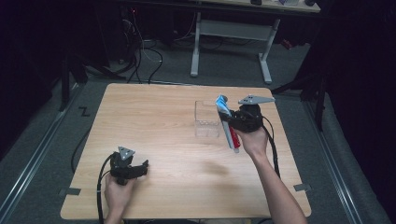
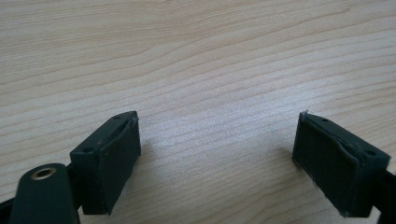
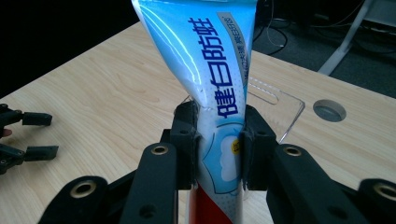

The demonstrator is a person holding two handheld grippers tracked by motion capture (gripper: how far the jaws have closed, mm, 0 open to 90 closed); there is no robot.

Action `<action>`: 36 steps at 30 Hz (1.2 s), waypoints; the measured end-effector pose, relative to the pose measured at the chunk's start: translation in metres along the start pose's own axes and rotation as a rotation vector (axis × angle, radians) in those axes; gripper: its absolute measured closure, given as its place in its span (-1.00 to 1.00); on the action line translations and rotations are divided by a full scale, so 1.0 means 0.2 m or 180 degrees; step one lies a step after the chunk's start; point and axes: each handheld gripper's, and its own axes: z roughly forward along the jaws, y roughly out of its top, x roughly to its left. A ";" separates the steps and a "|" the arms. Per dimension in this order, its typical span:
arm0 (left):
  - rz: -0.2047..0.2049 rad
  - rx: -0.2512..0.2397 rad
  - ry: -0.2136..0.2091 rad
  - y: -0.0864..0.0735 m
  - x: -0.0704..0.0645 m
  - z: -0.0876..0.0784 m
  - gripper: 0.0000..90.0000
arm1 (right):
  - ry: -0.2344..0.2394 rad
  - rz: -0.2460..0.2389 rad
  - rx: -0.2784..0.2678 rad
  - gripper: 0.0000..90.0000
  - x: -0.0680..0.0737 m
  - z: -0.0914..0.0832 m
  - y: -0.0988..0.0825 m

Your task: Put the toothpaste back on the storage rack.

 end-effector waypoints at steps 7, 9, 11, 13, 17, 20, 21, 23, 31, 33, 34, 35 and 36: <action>0.0000 -0.0001 0.0000 0.00 0.00 0.00 -0.66 | -0.0024 0.0036 -0.0037 0.58 -0.02 0.01 0.05; 0.0000 -0.0002 0.0000 0.00 0.00 0.00 -0.66 | -0.0019 0.0042 -0.0048 0.58 -0.03 0.01 0.06; 0.0001 -0.0001 0.0000 0.00 0.00 0.00 -0.66 | -0.0027 0.0049 -0.0043 0.58 -0.03 0.03 0.07; 0.0000 -0.0003 0.0001 0.00 0.00 0.00 -0.66 | -0.0039 0.0052 -0.0043 0.58 -0.04 0.04 0.08; 0.0001 -0.0002 0.0000 0.00 0.00 0.00 -0.66 | -0.0060 0.0041 -0.0070 0.58 -0.04 0.05 0.11; 0.0002 -0.0003 0.0000 0.00 0.00 0.00 -0.66 | -0.0072 0.0071 -0.0089 0.58 -0.04 0.06 0.12; 0.0006 0.0001 -0.0001 0.00 0.00 0.00 -0.66 | -0.0089 0.0065 -0.0087 0.58 -0.04 0.06 0.13; 0.0000 -0.0003 0.0000 0.00 0.00 0.00 -0.66 | -0.0113 0.0055 -0.0079 0.58 -0.04 0.06 0.14; 0.0002 -0.0002 0.0000 0.00 0.00 0.00 -0.66 | -0.0103 0.0056 -0.0104 0.58 -0.04 0.08 0.18; 0.0009 0.0001 -0.0003 0.00 0.00 0.00 -0.66 | -0.0081 0.0059 -0.0118 0.58 -0.04 0.09 0.21; 0.0010 0.0001 -0.0006 0.00 0.00 0.00 -0.66 | -0.0074 0.0073 -0.0127 0.58 -0.04 0.09 0.22; 0.0013 0.0003 -0.0008 0.00 0.00 0.00 -0.66 | -0.0080 0.0061 -0.0137 0.58 -0.04 0.10 0.22; 0.0012 0.0001 -0.0006 0.00 0.00 0.00 -0.66 | -0.0078 0.0056 -0.0149 0.58 -0.04 0.10 0.23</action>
